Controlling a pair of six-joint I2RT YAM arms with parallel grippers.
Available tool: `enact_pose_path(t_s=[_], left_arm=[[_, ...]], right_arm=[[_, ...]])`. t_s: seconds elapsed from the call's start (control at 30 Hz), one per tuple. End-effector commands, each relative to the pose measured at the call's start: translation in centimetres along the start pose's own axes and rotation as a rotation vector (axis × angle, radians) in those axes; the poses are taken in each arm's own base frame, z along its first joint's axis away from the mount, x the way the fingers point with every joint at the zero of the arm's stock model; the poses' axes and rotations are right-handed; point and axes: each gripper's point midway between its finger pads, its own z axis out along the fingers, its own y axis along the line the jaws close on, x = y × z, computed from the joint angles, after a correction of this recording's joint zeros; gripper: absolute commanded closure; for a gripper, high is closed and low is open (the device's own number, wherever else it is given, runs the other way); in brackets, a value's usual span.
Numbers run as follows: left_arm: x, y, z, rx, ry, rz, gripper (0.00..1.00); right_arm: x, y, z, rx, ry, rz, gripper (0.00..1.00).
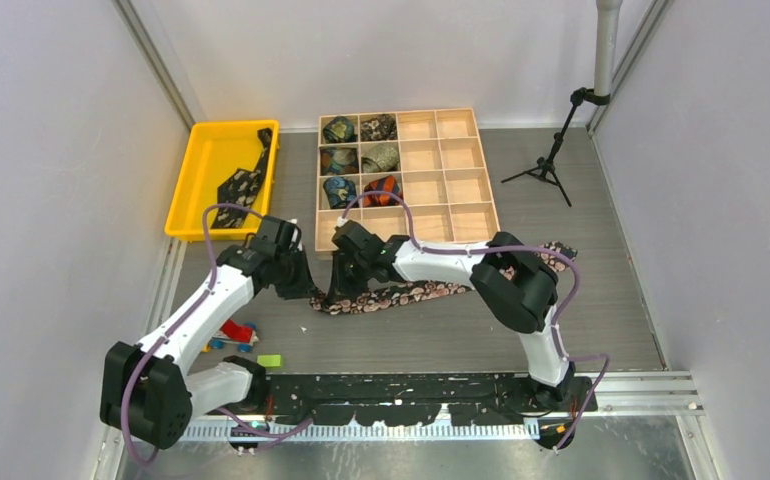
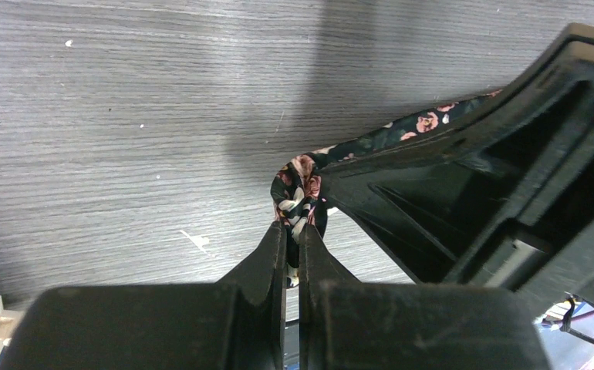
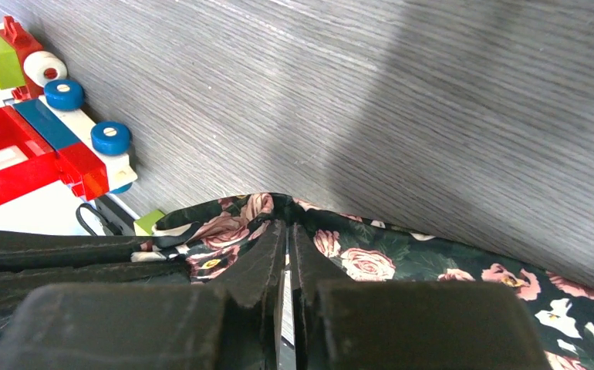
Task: Roll the ties
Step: Roll the tie at the center of the board.
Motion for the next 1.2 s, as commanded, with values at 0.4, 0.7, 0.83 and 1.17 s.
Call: enact_pose_path(t_s=[0.4,0.7,0.83,1.17], left_arm=[[-0.4,-1.8,0.3,0.042,0.048,0.015,1.00],[-0.2,-1.5,0.6,-0.007,0.067,0.031,1.00],[-0.1,-1.0,0.7,-0.038,0.074,0.035,1.00],[0.5,-1.7,1.7,-0.049,0.111,0.049,1.00]], right_arm=[[-0.1,4.0,0.6,-0.107,-0.019,-0.006,0.89],[-0.1,3.7,0.4,-0.104,-0.025,-0.007,0.89],[-0.6,4.1,-0.6,-0.106,-0.045,-0.018,0.89],[0.0,4.4,0.2,-0.139,-0.026,0.010,0.90]])
